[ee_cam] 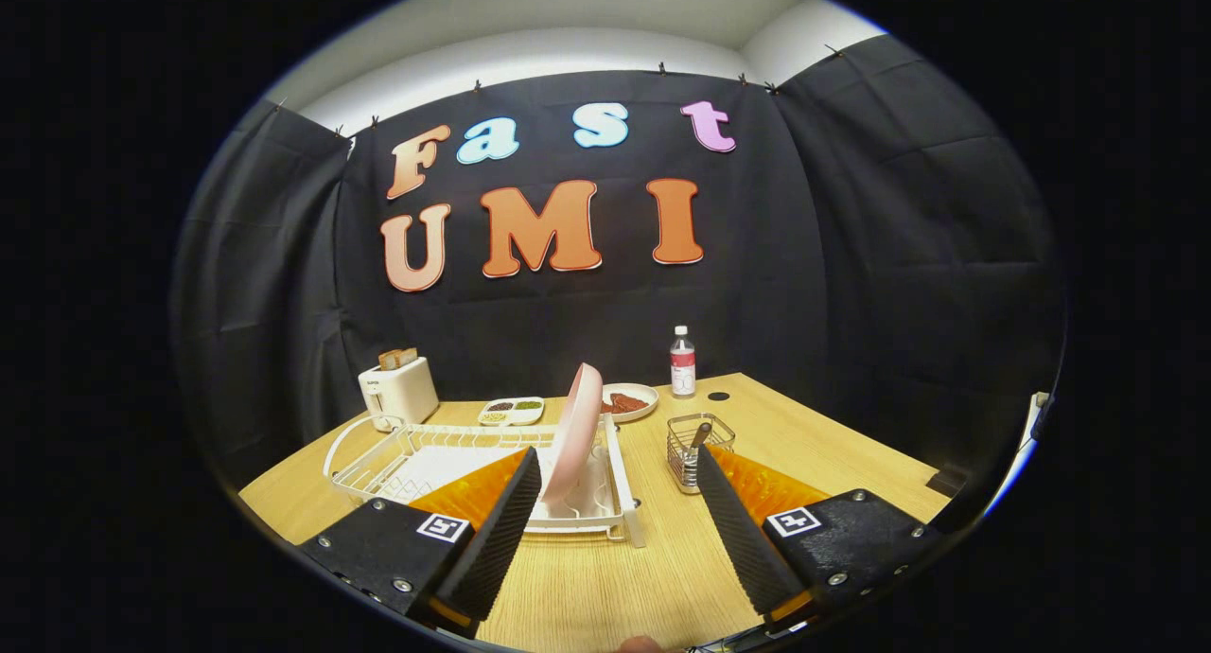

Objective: Take the plate from the dish rack, then take the spoon from the basket and place it into the plate.

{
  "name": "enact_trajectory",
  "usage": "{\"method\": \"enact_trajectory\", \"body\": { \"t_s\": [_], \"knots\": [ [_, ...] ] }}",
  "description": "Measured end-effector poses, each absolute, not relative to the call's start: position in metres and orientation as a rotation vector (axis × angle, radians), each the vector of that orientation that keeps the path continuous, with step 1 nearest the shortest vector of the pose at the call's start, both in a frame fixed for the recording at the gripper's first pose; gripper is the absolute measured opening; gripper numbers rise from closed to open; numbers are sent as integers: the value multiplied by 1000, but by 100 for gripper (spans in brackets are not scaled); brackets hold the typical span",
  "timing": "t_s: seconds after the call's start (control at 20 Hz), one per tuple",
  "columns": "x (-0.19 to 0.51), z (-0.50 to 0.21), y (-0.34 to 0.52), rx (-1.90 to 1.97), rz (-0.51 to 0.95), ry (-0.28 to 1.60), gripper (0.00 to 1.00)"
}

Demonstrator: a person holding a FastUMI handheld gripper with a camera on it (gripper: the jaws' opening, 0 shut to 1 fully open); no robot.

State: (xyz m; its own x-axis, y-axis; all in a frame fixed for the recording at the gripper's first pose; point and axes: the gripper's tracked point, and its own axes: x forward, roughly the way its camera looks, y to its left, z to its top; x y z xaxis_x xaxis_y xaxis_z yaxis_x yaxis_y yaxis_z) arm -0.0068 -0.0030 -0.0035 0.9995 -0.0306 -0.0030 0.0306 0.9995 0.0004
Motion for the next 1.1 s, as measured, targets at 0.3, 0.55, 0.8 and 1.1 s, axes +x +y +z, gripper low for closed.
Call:
{"method": "enact_trajectory", "body": {
  "t_s": [0.3,0.55,0.8,1.1],
  "knots": [
    [-7,-4,-6,-11,-44,3,98],
    [-6,-7,-2,-3,-37,10,98],
    [2,2,10,-8,-41,9,98],
    [30,18,39,-80,-66,0,98]
  ]
}}
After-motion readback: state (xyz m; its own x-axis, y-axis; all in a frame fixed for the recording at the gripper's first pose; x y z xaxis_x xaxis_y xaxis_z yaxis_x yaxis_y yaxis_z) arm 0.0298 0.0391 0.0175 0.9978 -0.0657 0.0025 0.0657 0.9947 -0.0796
